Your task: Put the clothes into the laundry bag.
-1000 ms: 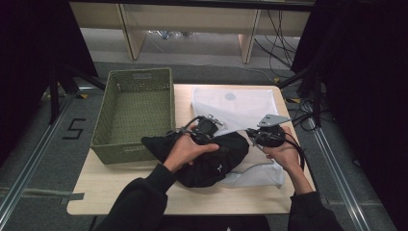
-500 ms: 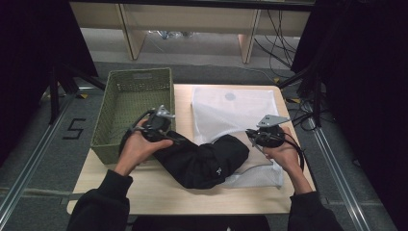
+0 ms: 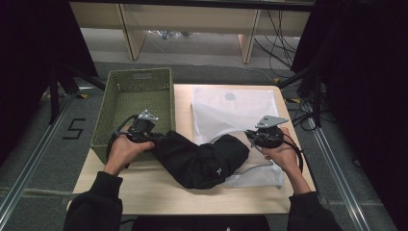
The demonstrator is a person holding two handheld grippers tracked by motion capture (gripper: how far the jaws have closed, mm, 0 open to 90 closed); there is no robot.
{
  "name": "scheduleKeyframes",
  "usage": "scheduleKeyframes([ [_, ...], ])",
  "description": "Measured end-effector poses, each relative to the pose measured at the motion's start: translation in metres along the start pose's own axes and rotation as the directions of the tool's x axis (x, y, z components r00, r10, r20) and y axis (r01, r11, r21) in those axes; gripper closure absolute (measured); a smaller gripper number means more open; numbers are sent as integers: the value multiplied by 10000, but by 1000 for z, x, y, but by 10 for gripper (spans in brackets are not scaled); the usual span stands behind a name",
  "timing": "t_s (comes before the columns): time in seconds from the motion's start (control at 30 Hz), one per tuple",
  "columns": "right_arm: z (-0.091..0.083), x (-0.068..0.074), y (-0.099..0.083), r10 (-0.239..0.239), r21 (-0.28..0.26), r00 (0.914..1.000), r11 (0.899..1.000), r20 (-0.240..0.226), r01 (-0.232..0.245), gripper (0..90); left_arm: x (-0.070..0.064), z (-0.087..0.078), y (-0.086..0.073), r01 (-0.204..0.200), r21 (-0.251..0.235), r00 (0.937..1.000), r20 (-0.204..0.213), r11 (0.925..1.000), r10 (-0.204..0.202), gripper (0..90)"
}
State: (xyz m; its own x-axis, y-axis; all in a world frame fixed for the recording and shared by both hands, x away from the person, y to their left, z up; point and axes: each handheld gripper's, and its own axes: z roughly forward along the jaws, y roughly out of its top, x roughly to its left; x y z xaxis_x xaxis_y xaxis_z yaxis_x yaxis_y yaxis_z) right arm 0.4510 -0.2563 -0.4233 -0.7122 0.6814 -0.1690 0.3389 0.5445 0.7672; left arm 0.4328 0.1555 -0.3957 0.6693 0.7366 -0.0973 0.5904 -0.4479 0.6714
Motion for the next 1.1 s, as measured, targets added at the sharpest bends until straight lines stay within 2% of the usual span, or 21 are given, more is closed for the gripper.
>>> scheduleKeyframes([
  [0.1,0,1,0,23,3,10000,10000,-36,-23,894,0,-3,2,133,-405,9999,-16,9991,-134,763],
  [0.13,-1,1,0,42,-6,10000,10000,-52,-42,893,0,-6,3,265,-764,9996,66,9967,-261,867],
  [0.2,-1,0,0,136,7,9999,9999,0,-136,894,-3,-9,5,-54,-640,10000,58,9979,58,874],
  [0.27,-1,-1,0,19,-44,10000,10000,82,-19,894,-8,-10,9,-130,-658,9998,113,9977,138,876],
  [0.33,-1,0,0,166,14,9999,9999,31,-166,894,-15,-14,15,-206,-1091,9994,255,9938,235,878],
  [0.4,0,-1,0,80,4,10000,10000,-9,-80,894,-32,-17,22,-566,-1402,9967,491,9885,640,878],
  [0.47,-1,-1,0,101,-12,9999,9999,-17,-101,893,-57,-16,31,-800,-1880,9886,1105,9789,1020,879],
  [0.53,-1,-2,-1,59,-30,9999,10000,101,-58,894,-87,-9,42,-1182,-2264,9761,1523,9668,1551,879],
  [0.57,-1,-2,-1,150,0,9999,9999,9,-150,894,-97,-4,46,-1300,-2293,9691,1763,9646,1725,879],
  [0.67,-2,-1,0,226,-29,9997,9997,11,-226,894,-129,24,56,-1887,-2189,9381,2482,9573,2417,878],
  [0.7,-2,-1,0,234,-18,9997,9997,20,-234,894,-138,35,58,-1874,-2109,9358,2586,9594,2396,877],
  [0.73,-3,0,0,289,1,9996,9996,14,-289,894,-145,50,59,-1962,-1923,9276,2816,9615,2456,877],
  [0.8,-3,-1,-1,169,-60,9998,9998,50,-168,894,-155,73,58,-1956,-1770,9239,2965,9646,2418,873],
  [0.83,-3,-1,-1,192,-58,9998,9998,37,-192,894,-159,86,56,-2069,-1564,9188,3081,9658,2467,868],
  [0.87,-2,-2,-1,127,-56,9999,9999,-3,-127,894,-163,100,52,-2124,-1220,9174,3169,9695,2409,862],
  [0.9,-2,-1,-2,178,-10,9998,9998,-5,-178,894,-165,108,49,-2259,-1118,9151,3163,9677,2502,842],
  [0.93,-2,-1,-2,152,4,9999,9999,-53,-152,894,-166,113,46,-2164,-1053,9136,3288,9706,2394,806],
  [1.0,-2,-1,-2,46,-15,10000,10000,3,-46,894,-165,111,43,-2468,-1014,9056,3298,9637,2666,713],
  [1.03,-1,-1,-2,-7,-29,10000,10000,39,7,894,-164,103,43,-2481,-1227,9085,3149,9609,2748,637],
  [1.1,-1,0,-3,-23,-11,10000,10000,-77,23,894,-160,84,43,-2450,-1781,9211,2641,9530,2862,482],
])
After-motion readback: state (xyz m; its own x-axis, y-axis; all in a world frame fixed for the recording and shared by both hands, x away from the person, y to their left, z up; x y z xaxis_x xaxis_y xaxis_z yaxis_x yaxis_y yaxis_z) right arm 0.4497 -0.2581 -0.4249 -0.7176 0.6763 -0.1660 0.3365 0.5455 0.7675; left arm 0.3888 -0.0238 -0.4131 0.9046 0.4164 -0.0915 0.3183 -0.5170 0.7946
